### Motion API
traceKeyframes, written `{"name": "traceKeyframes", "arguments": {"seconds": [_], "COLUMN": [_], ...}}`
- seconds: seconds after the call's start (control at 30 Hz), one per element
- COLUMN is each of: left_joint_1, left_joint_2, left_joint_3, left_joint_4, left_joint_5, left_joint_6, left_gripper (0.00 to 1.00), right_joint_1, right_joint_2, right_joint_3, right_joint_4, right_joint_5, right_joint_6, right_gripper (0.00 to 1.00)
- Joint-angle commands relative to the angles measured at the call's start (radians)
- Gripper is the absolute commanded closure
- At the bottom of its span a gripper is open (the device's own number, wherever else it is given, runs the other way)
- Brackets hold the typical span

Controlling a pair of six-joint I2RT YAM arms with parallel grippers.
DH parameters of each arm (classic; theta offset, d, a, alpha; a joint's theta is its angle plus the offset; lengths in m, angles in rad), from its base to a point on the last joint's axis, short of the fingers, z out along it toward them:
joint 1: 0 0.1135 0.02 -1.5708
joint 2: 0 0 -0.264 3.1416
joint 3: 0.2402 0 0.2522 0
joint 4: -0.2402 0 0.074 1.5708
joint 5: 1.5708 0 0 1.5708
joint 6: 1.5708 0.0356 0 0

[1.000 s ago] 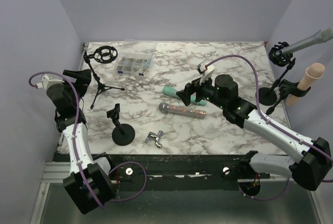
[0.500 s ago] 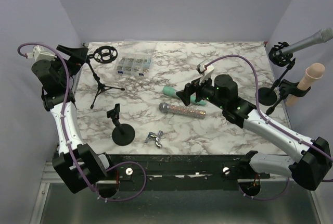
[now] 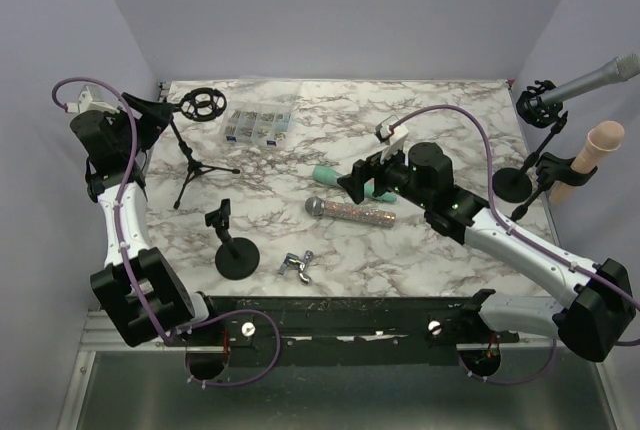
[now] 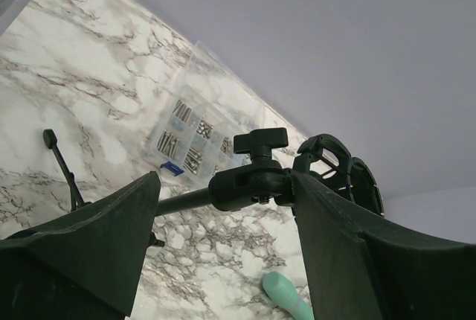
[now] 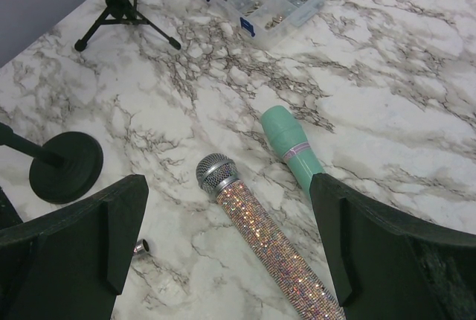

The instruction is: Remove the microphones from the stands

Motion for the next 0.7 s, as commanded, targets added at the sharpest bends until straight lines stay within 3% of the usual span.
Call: {"name": "traceKeyframes", "arguments": {"seconds": [0.0,0.33,0.57,0.67], "left_joint_1": [-0.004,-0.007,-0.011,-0.015], "left_joint_2": [0.035,0.003,0.024,0.005], "left_joint_3": [-0.043,-0.075,-0.095,-0.099], "left_joint_4": [-0.089,-0.184,-0.172,-0.153], "left_joint_5": [-0.048,-0.15,-0.147,-0.154], "left_joint_6": [0.051,0.098,0.066,0.075], "left_gripper": [0.3,0.31,0.33,0.29], "right_joint_1": [0.004,0.003,0.004,0.004], "right_joint_2": [0.004,-0.001,-0.005,-0.008], "right_joint_3": [0.01,0.003,0.0,-0.003], "right_joint_4": [0.01,0.008,0.008,0.008], "right_joint_5": [-0.012,-0.002,0.0,0.002], "right_joint_6": [0.001,-0.001,-0.001,-0.001], "right_gripper": [0.0,0.0,0.0,0.0]}}
